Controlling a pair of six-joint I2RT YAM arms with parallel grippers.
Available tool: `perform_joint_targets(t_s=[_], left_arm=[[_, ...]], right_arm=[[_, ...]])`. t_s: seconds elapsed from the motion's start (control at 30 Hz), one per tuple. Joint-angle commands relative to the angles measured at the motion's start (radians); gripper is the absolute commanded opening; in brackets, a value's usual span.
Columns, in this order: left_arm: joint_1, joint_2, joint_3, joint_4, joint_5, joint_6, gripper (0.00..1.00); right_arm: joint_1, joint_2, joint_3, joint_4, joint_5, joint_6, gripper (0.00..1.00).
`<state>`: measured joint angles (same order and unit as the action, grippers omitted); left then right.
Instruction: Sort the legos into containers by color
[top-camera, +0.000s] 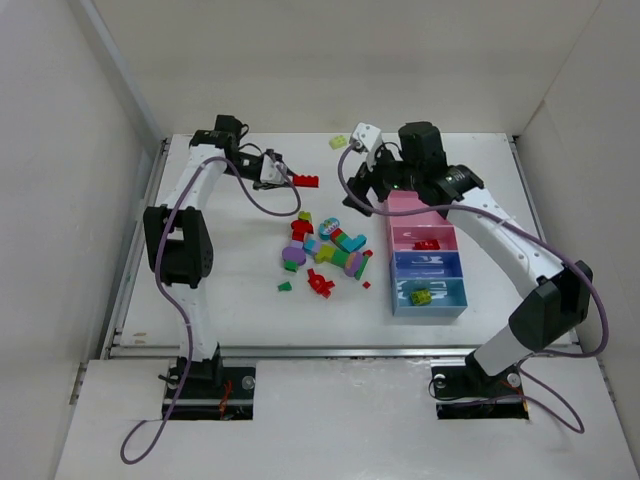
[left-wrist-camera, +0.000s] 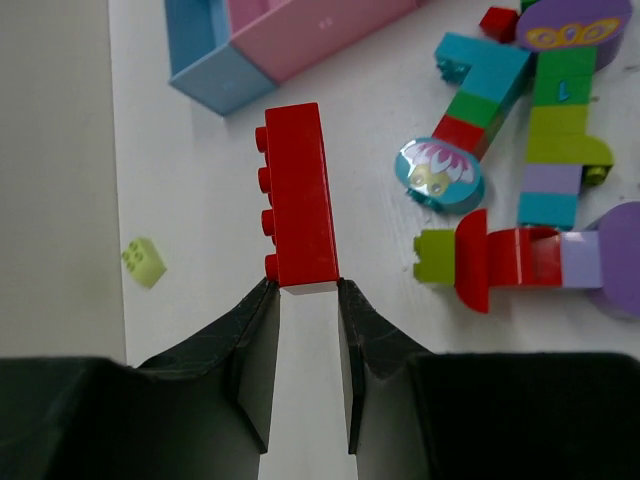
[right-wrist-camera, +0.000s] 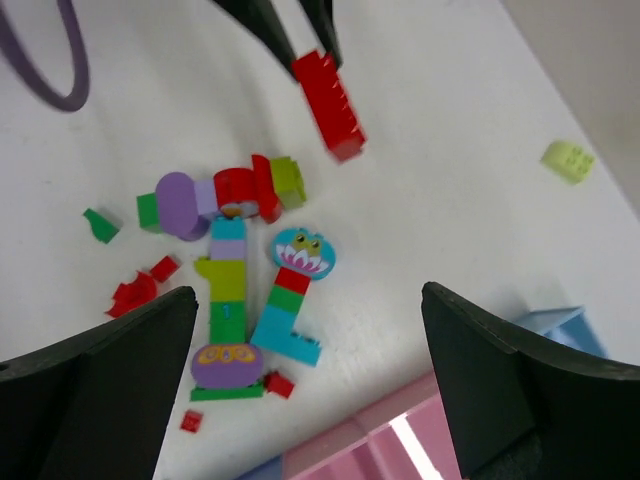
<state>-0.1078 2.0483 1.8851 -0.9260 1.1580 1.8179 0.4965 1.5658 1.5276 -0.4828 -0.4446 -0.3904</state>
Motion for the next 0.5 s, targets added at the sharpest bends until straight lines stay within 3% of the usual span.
perform_joint_targets(t_s=[0.0,0.1,0.47], left_arm=[[-0.026,-0.079,0.022,-0.2,0.1,0.17,0.0],[-0.053,-0.103,0.022,-0.2,0.1,0.14,0.0],[-0.096,-0.174,-0.05,-0.2,0.109,0.101,0.0]], right_arm=[[-0.007,0.0,-0.003,0.136,-0.092,-0.143,0.98],[0.031,0.049,0.034,0.136,-0.117,-0.192,0.88],[0.076,0.125,0.026,0.22,-0.059,-0.194,0.78]])
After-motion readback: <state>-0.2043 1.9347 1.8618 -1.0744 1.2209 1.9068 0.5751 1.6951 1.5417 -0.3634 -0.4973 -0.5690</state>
